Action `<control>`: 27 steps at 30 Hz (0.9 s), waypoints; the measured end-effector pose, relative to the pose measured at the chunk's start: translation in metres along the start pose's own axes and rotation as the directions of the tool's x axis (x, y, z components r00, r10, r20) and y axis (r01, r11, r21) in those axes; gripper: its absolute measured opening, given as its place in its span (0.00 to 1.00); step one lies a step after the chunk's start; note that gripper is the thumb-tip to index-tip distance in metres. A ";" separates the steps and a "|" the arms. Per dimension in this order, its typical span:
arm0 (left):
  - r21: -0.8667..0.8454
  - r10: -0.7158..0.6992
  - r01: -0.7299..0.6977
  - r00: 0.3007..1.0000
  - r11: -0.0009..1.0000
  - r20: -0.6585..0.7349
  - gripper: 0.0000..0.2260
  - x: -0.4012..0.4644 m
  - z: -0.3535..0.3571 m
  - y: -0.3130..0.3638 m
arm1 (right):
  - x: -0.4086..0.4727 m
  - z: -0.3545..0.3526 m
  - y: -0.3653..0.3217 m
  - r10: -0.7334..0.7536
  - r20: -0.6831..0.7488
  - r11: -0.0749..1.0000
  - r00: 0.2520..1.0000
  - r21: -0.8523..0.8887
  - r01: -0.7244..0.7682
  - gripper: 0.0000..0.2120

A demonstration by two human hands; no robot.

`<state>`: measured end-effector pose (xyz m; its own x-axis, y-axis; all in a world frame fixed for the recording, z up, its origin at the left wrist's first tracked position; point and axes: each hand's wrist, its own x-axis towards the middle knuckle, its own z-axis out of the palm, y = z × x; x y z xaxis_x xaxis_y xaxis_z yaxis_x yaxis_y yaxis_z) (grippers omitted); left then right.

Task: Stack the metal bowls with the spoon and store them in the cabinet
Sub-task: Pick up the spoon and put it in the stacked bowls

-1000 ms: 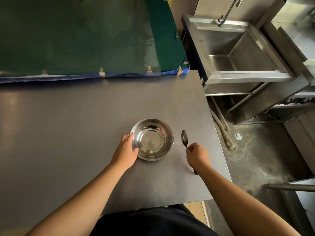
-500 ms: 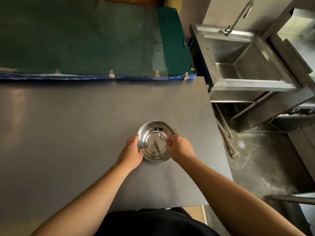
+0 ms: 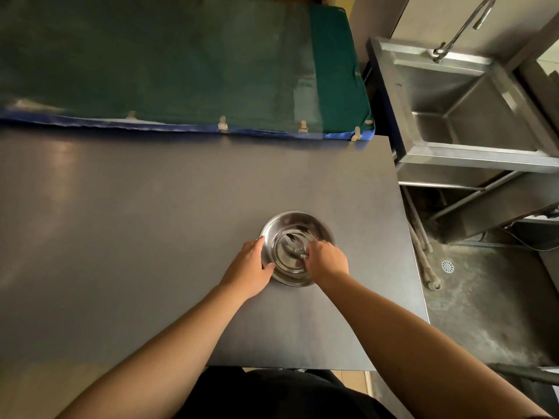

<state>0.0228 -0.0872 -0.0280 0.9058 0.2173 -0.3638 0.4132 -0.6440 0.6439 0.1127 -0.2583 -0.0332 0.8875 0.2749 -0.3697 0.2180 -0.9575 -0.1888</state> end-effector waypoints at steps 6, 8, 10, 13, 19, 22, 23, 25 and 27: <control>0.090 0.043 -0.044 0.999 0.995 0.014 0.31 0.003 0.001 0.001 | 0.004 0.002 -0.001 -0.022 0.023 1.000 1.000 0.009 0.021 0.08; 0.104 0.052 -0.053 0.999 0.993 0.010 0.31 0.005 0.001 0.004 | 0.004 0.003 0.000 -0.034 0.038 0.999 0.999 0.020 0.033 0.08; 0.108 0.049 -0.050 0.999 0.993 0.011 0.31 0.007 0.001 0.007 | 0.005 0.001 0.001 -0.052 0.048 0.998 0.997 0.033 0.050 0.09; 0.093 0.029 -0.030 1.000 0.995 0.010 0.32 0.010 0.001 0.011 | 0.004 -0.003 0.005 -0.058 0.040 0.996 0.998 0.072 0.055 0.11; 0.036 -0.003 0.004 1.000 0.999 -0.012 0.28 0.017 -0.003 0.016 | -0.001 -0.021 0.023 -0.053 -0.048 0.989 0.997 0.135 0.059 0.19; -0.004 -0.036 0.036 0.999 0.999 -0.021 0.23 0.022 -0.006 0.018 | -0.005 -0.027 0.034 -0.012 -0.061 0.987 0.998 0.159 0.022 0.17; -0.005 -0.047 0.047 0.999 0.999 -0.022 0.21 0.024 -0.007 0.018 | -0.006 -0.028 0.038 0.006 -0.051 0.986 0.999 0.169 0.003 0.17; -0.007 -0.074 0.074 0.997 0.997 -0.024 0.17 0.028 -0.008 0.018 | -0.007 -0.027 0.045 0.047 -0.022 0.979 0.999 0.198 -0.042 0.19; -0.003 -0.103 0.103 0.994 0.995 -0.022 0.19 0.031 -0.007 0.017 | -0.007 -0.024 0.050 0.100 0.006 0.964 0.995 0.248 -0.098 0.23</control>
<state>0.0584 -0.0857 -0.0236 0.8605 0.2986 -0.4128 0.5041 -0.6163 0.6050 0.1270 -0.3105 -0.0184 0.9025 0.1781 -0.3920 0.0221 -0.9284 -0.3709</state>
